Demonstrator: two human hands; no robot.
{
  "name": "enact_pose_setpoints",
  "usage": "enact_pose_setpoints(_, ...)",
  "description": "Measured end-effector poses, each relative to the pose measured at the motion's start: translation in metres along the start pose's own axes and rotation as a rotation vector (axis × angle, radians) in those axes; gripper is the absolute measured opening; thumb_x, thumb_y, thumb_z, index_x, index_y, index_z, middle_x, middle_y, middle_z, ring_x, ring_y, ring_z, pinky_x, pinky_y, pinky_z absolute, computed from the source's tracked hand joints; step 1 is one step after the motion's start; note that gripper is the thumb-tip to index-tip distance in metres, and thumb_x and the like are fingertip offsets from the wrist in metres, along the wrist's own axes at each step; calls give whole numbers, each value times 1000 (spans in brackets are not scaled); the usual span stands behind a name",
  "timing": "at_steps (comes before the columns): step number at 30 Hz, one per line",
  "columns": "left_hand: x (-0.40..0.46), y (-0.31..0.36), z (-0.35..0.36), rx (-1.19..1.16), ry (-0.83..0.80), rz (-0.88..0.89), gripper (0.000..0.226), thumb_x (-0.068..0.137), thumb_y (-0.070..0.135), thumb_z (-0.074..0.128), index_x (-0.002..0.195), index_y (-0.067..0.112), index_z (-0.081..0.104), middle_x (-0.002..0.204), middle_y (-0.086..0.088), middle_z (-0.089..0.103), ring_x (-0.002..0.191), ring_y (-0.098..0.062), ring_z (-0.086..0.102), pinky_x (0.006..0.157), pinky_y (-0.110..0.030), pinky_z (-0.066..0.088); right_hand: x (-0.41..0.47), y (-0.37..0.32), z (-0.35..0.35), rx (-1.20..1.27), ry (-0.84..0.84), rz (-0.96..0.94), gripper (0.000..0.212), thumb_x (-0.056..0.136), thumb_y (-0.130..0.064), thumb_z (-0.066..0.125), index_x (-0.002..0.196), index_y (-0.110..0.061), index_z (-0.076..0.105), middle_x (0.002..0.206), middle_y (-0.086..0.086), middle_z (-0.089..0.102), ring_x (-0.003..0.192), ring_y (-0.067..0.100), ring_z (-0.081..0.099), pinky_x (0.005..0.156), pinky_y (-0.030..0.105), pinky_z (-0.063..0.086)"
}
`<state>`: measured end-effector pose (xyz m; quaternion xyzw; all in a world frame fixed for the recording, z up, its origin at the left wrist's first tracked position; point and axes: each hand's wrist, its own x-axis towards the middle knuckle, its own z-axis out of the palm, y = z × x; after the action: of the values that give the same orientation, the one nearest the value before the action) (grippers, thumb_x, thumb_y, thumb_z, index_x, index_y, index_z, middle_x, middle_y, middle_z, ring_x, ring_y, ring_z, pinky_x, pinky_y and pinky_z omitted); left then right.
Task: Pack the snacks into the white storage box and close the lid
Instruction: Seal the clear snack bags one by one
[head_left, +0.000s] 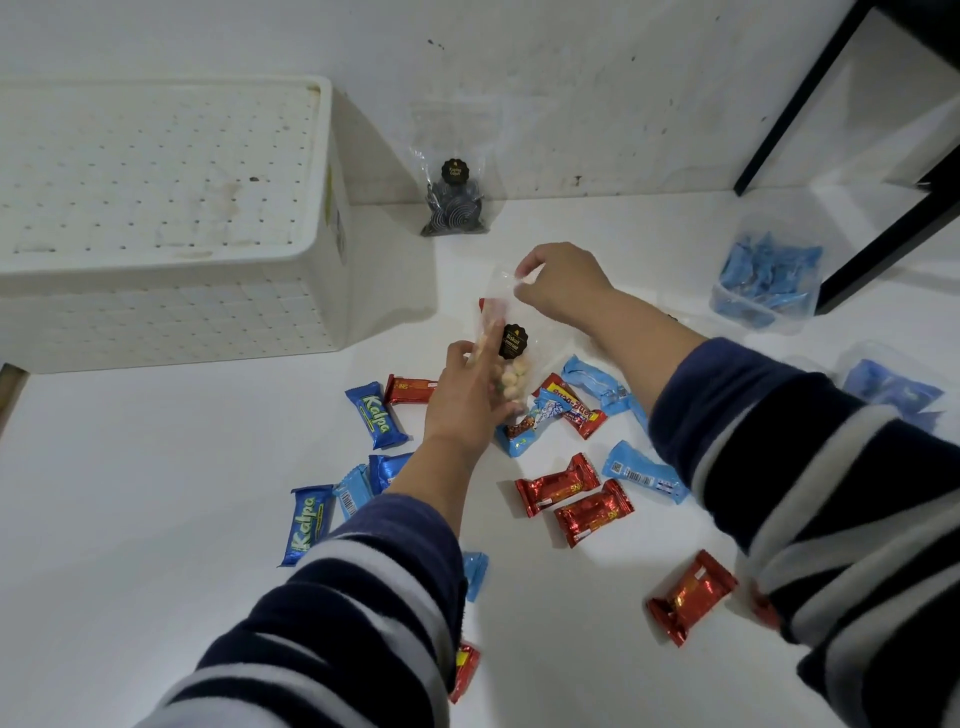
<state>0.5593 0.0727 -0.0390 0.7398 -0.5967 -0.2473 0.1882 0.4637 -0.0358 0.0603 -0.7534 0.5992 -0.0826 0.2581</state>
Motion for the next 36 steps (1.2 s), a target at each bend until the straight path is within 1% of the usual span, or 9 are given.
enact_pose_setpoints(4,1,-2,1,-11,1,23,108,76,32,78,148,45,0,140,-8,29,110,-28,58,86,-36,56,-16,16,-8,-76,13,48,40,84,0,52,119,-13,67,125,7,63,115,25,58,86,25,45)
enact_pose_setpoints(10,-1,3,-3,-68,-38,19,106,75,27,79,149,43,6,143,-6,20,106,-29,59,90,-38,54,-24,17,-3,56,81,116,38,87,6,49,110,-14,72,124,5,64,113,23,60,91,28,52)
enact_pose_setpoints(12,-2,7,-6,-108,-7,18,92,78,35,75,148,38,16,148,-3,13,120,-30,50,99,-41,49,-25,17,0,76,91,109,39,87,7,50,110,-14,72,124,5,64,112,23,60,92,28,51)
enact_pose_setpoints(14,1,16,-11,-110,149,-11,63,86,49,60,141,30,37,143,-3,22,127,-27,38,103,-43,44,-26,18,1,92,97,79,40,86,7,49,110,-15,72,125,4,64,113,22,60,95,28,50)
enact_pose_setpoints(17,10,39,-25,-280,297,-91,42,94,54,40,110,20,59,117,-4,50,112,-22,47,94,-39,44,-30,22,0,112,77,17,40,86,5,47,108,-15,73,122,4,66,112,20,61,94,25,49)
enact_pose_setpoints(21,22,59,-38,-601,230,-135,29,97,40,45,89,15,58,80,8,58,79,-14,55,71,-24,41,-38,24,0,168,59,-21,31,90,-2,52,105,-18,74,117,1,69,107,16,62,89,21,45)
enact_pose_setpoints(25,24,58,-35,-713,248,-144,18,96,22,48,91,10,61,76,6,59,66,-3,53,54,-5,40,-44,28,-1,265,44,-22,21,91,-24,62,102,-13,75,107,3,72,99,16,63,82,23,44)
enact_pose_setpoints(30,22,54,-31,-714,231,-136,17,95,23,52,89,13,63,77,8,62,75,-7,54,69,-16,42,-38,36,2,256,68,56,20,91,-24,61,93,-10,74,100,7,73,83,16,60,74,24,42)
enact_pose_setpoints(36,24,52,-30,-723,215,-163,16,95,24,53,82,17,60,79,7,62,76,-11,55,74,-26,43,-30,36,5,260,29,124,19,92,-18,53,85,-18,71,99,5,72,92,25,67,84,37,56)
